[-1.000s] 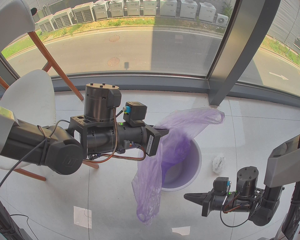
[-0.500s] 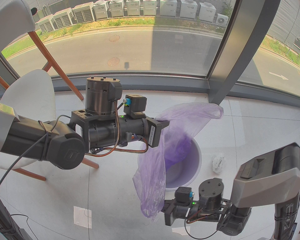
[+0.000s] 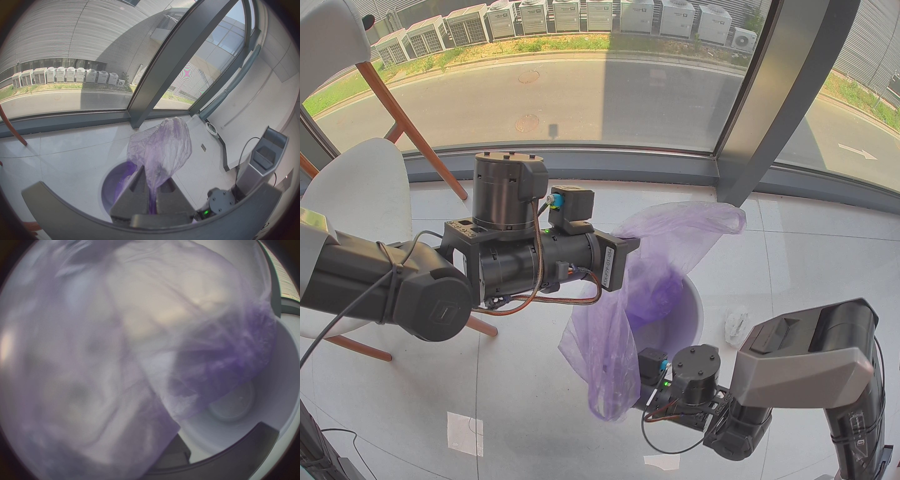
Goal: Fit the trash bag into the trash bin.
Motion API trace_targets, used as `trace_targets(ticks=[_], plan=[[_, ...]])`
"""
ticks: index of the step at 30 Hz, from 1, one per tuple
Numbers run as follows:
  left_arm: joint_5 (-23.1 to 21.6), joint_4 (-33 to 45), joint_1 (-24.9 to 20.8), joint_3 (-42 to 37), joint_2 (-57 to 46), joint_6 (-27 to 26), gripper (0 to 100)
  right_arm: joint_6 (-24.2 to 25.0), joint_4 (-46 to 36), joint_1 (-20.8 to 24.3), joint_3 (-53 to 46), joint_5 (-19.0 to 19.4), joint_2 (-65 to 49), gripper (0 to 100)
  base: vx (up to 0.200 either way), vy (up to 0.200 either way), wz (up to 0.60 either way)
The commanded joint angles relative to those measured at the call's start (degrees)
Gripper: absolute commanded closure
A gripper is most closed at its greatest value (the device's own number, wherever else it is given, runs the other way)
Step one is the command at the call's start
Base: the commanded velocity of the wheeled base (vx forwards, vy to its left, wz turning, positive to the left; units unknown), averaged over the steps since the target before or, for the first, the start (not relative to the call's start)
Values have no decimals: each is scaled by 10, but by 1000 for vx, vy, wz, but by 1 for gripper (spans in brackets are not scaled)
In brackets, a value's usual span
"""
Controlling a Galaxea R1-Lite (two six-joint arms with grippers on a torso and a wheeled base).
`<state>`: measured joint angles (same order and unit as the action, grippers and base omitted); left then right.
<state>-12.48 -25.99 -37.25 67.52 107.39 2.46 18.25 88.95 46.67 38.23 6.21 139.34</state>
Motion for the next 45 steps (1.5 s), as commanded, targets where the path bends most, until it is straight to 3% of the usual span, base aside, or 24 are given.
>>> trace_targets(ticks=[1, 5, 10, 19, 23, 36, 40, 43, 45], plan=[[1, 1, -15, -1, -1, -1, 100, 2, 4, -53, -3, -8, -25, 100, 0, 0, 0], [1, 0, -17, -14, -1, -3, 100, 2, 4, -85, -24, -8, -47, 100, 0, 0, 0], [-1, 1, -17, -36, 2, -31, 100, -2, 4, -84, -69, -8, -64, 100, 0, 0, 0], [0, 1, -18, -83, -4, -48, 100, -4, 3, 2, -284, -2, -193, 100, 0, 0, 0], [27, 2, -18, -96, -2, -52, 100, -8, 3, 35, -381, -1, -236, 100, 0, 0, 0], [69, 2, -37, -134, -5, -54, 100, 12, 6, 45, -381, 1, -333, 100, 0, 0, 0], [71, 2, -37, -134, -7, -53, 100, 57, 7, 53, -381, -3, -362, 100, 0, 0, 0], [71, 1, -37, -135, -8, -54, 100, 63, 7, 26, -359, -4, -362, 100, 0, 0, 0], [71, 1, -37, -135, -9, -53, 100, 67, 6, -22, -315, -4, -360, 100, 0, 0, 0]])
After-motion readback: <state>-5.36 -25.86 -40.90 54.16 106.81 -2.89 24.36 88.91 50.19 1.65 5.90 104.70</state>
